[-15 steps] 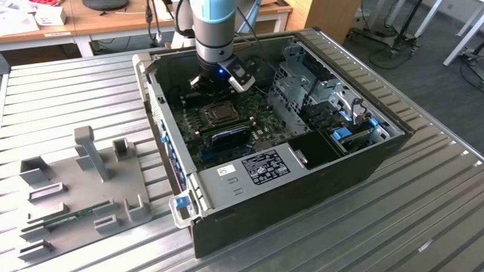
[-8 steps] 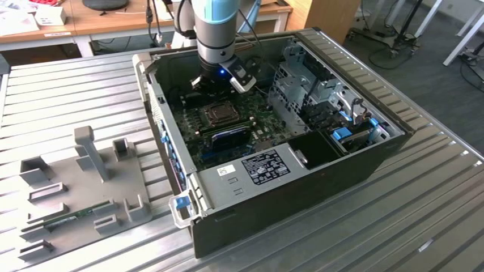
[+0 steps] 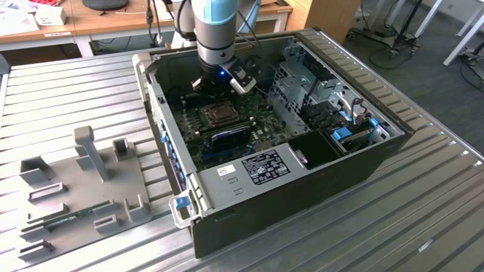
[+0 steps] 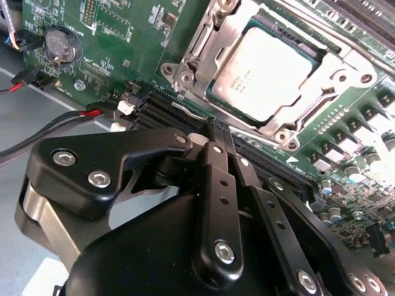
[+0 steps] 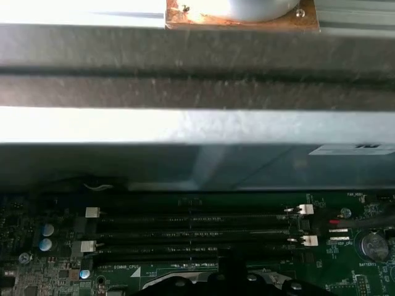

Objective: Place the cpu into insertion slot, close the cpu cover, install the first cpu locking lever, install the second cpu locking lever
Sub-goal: 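Install the first cpu locking lever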

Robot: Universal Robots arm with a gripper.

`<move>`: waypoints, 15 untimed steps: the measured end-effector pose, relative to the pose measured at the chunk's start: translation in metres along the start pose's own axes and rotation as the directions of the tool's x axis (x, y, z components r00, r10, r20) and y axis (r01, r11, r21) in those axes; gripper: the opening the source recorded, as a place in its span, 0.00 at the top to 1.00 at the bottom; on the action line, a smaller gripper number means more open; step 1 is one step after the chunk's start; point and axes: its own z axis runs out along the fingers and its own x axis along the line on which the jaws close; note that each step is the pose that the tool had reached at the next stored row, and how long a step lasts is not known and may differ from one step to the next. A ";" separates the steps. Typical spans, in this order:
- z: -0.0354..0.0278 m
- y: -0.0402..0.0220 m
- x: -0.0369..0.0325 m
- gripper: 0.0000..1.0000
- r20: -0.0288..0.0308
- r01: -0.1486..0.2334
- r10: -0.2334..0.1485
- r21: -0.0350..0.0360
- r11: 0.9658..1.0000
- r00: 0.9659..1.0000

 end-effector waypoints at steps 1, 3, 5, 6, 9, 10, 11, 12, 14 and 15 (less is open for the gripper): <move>0.0007 -0.0002 0.0001 0.90 0.000 0.000 0.000 0.003 1.000 1.000; 0.0018 -0.0005 0.0003 0.90 0.000 0.001 -0.001 0.009 1.000 1.000; 0.0028 -0.0007 0.0004 0.90 0.000 0.002 -0.002 0.014 1.000 1.000; 0.0032 -0.0008 0.0005 0.90 0.000 0.002 -0.002 0.016 1.000 1.000; 0.0039 -0.0010 0.0006 0.90 0.000 0.003 -0.003 0.023 1.000 1.000; 0.0039 -0.0010 0.0006 0.90 0.000 0.004 -0.004 0.024 1.000 1.000; 0.0039 -0.0010 0.0006 0.90 0.000 0.004 -0.004 0.024 1.000 1.000; 0.0039 -0.0011 0.0006 0.90 0.000 0.004 -0.004 0.025 1.000 1.000; 0.0040 -0.0010 0.0006 0.90 0.000 0.004 -0.004 0.025 1.000 1.000; 0.0040 -0.0010 0.0006 0.90 0.000 0.004 -0.004 0.025 1.000 1.000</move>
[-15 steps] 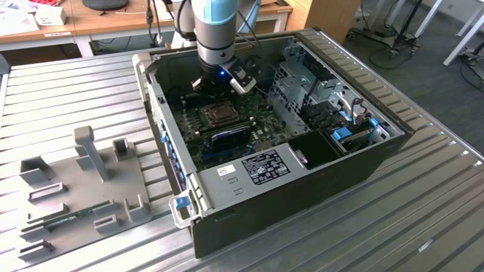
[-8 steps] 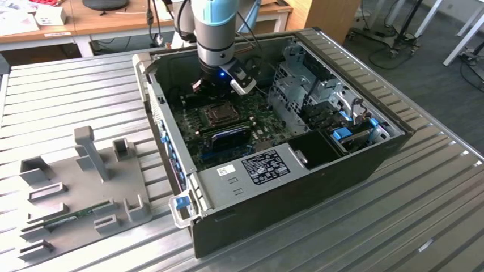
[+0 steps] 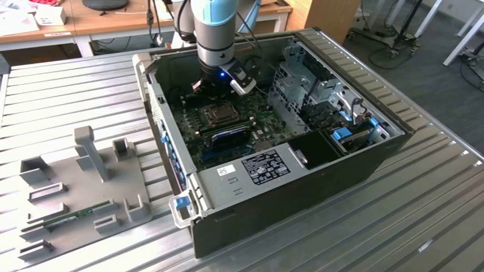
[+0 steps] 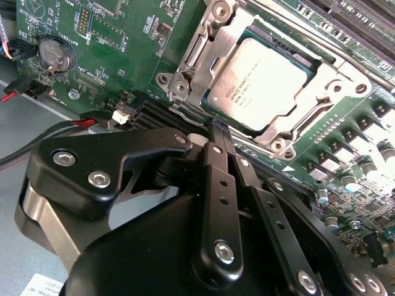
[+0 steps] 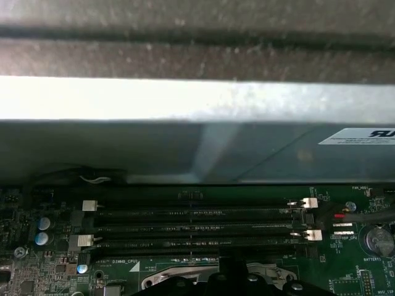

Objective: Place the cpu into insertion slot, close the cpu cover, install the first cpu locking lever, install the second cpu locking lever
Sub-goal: 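Install the first cpu locking lever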

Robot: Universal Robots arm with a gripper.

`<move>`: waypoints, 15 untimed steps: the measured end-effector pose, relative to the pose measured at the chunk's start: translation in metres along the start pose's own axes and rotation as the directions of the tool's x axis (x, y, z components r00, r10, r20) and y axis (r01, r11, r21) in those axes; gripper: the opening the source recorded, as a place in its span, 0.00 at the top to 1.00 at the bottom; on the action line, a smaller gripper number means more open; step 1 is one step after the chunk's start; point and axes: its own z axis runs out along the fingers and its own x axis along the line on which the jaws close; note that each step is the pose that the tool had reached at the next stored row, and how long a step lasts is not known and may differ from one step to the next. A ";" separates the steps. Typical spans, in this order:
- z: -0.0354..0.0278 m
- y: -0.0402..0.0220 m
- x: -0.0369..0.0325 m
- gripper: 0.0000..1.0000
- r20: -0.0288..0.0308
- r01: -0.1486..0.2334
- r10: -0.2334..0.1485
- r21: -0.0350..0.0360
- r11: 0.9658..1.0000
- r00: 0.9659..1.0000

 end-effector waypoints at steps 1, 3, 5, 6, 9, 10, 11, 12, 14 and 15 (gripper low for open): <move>0.0000 0.0000 0.0000 0.90 0.000 0.000 0.000 0.000 1.000 1.000; -0.0001 0.0000 0.0000 0.90 0.000 0.000 0.000 0.000 1.000 1.000; -0.0014 0.0003 -0.0002 0.90 0.000 0.000 0.000 0.000 1.000 1.000; -0.0026 0.0006 -0.0004 0.90 0.000 0.000 0.000 0.000 1.000 1.000; -0.0093 0.0022 -0.0013 0.90 0.000 0.000 0.000 0.000 1.000 1.000; -0.0113 0.0026 -0.0016 0.90 0.000 0.000 0.000 0.000 1.000 1.000; -0.0127 0.0030 -0.0018 0.90 0.000 0.000 0.000 0.000 1.000 1.000; -0.0138 0.0032 -0.0020 0.90 0.000 0.000 0.000 0.000 1.000 1.000; -0.0147 0.0034 -0.0021 0.90 0.000 0.000 0.000 0.000 1.000 1.000; -0.0146 0.0034 -0.0021 0.90 0.000 -0.001 0.001 0.000 1.000 1.000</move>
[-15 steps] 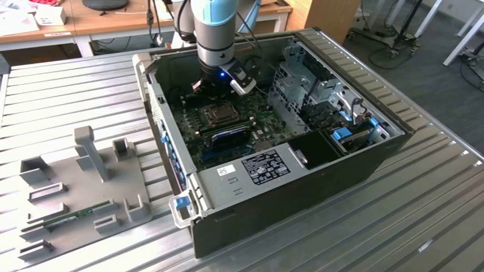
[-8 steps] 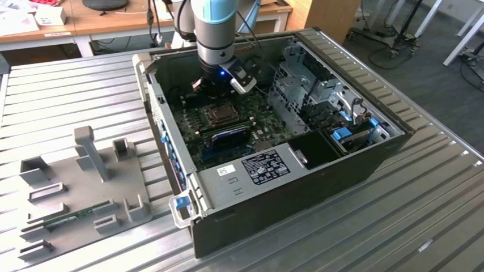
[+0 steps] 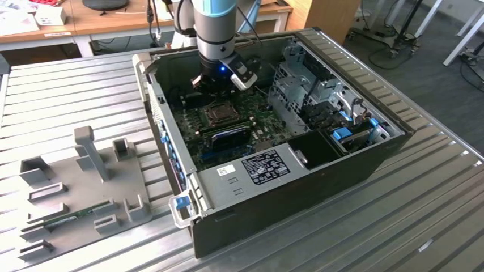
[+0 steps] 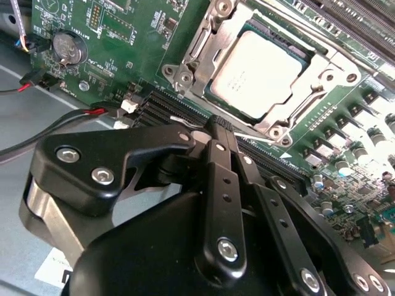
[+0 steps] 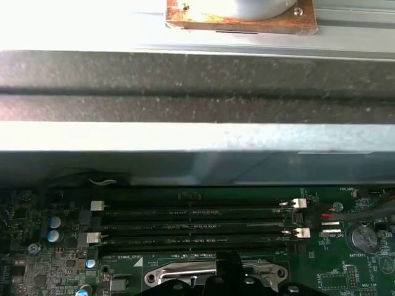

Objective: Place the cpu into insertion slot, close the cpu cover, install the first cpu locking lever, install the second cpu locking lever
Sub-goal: 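Install the first cpu locking lever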

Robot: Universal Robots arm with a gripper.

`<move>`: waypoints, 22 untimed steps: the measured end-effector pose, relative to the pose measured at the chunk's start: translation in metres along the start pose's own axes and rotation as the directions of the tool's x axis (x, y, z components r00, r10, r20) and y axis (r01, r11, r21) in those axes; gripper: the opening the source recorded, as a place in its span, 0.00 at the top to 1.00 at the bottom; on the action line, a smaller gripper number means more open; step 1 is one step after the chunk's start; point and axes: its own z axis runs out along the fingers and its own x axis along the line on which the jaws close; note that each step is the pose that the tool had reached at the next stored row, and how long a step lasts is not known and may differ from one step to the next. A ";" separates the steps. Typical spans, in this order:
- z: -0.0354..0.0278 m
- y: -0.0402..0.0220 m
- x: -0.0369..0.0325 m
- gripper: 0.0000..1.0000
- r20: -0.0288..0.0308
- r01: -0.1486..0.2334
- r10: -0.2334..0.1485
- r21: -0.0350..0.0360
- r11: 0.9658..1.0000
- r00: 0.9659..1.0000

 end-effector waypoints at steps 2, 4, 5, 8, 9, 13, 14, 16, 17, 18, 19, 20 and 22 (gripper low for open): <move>0.0000 0.0000 0.0000 0.90 0.000 0.000 0.000 0.000 1.000 1.000; -0.0001 0.0000 0.0001 0.90 0.000 0.000 0.000 0.000 1.000 1.000; -0.0001 0.0001 0.0004 0.90 0.000 0.000 0.000 0.000 1.000 1.000; -0.0004 0.0000 0.0022 0.90 0.000 0.000 0.000 0.000 1.000 1.000; -0.0006 0.0000 0.0032 0.90 0.000 0.000 0.000 0.000 1.000 1.000; -0.0005 0.0001 0.0035 0.90 0.000 0.000 0.000 0.000 1.000 1.000; -0.0005 0.0001 0.0035 0.90 0.000 0.000 0.000 0.000 1.000 1.000; -0.0014 0.0002 0.0035 0.90 0.000 0.000 0.000 0.000 1.000 1.000; -0.0026 0.0005 0.0033 0.90 0.000 0.000 0.000 0.000 1.000 1.000; -0.0035 0.0008 0.0032 0.90 0.000 0.000 0.000 0.000 1.000 1.000; -0.0043 0.0009 0.0031 0.90 0.000 0.000 0.000 0.000 1.000 1.000; -0.0050 0.0011 0.0030 0.90 0.000 0.000 0.000 0.000 1.000 1.000; -0.0055 0.0013 0.0028 0.90 0.001 0.000 0.000 0.000 1.000 1.000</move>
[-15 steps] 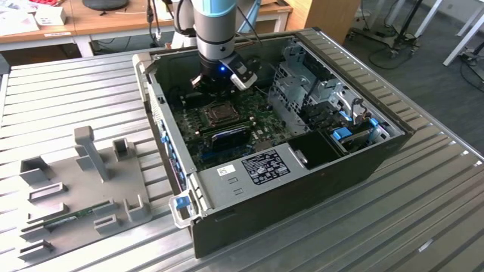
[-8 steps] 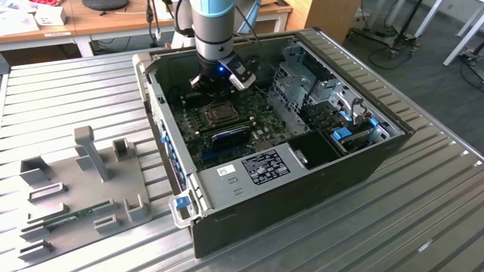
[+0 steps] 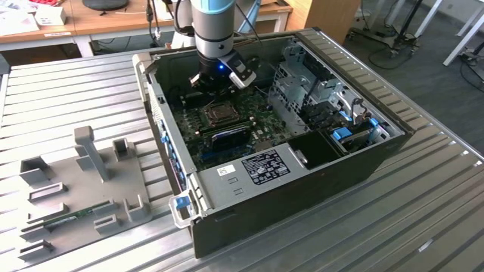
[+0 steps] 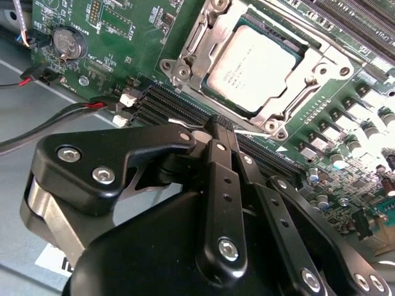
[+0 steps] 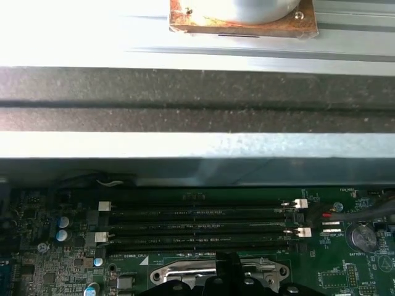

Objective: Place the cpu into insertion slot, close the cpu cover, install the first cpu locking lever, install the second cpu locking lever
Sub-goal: 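Install the first cpu locking lever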

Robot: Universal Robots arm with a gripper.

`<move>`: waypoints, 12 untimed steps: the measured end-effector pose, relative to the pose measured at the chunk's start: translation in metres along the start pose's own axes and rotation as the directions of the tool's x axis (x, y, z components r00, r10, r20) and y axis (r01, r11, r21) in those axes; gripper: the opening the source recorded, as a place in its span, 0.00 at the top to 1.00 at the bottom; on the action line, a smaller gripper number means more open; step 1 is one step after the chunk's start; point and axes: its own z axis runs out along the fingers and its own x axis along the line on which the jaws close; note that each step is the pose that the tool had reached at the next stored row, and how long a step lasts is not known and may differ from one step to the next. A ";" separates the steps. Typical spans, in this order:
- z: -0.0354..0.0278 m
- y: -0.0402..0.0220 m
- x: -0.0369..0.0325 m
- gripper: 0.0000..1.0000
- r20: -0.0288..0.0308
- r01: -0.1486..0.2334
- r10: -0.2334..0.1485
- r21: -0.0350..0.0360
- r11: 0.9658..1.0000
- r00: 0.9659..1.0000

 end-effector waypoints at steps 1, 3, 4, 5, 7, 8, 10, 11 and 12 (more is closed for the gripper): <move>0.0000 0.0000 0.0000 0.90 0.000 0.000 0.000 0.000 1.000 1.000; -0.0001 0.0000 0.0000 0.90 0.000 0.000 0.000 0.000 1.000 1.000; -0.0001 0.0000 0.0000 0.90 0.000 0.000 0.000 0.000 1.000 1.000; 0.0000 0.0000 0.0000 0.90 -0.004 -0.001 0.001 0.000 1.000 1.000; 0.0000 -0.0001 0.0000 0.90 -0.027 -0.007 0.007 0.002 1.000 1.000; 0.0000 -0.0001 0.0000 0.90 -0.029 -0.007 0.007 0.002 1.000 1.000; 0.0001 -0.0001 0.0000 0.90 -0.033 -0.008 0.008 0.002 1.000 0.999; 0.0001 -0.0001 0.0000 0.90 -0.035 -0.008 0.008 0.002 1.000 0.999; 0.0000 -0.0001 0.0000 0.90 -0.036 -0.009 0.009 0.001 1.000 0.999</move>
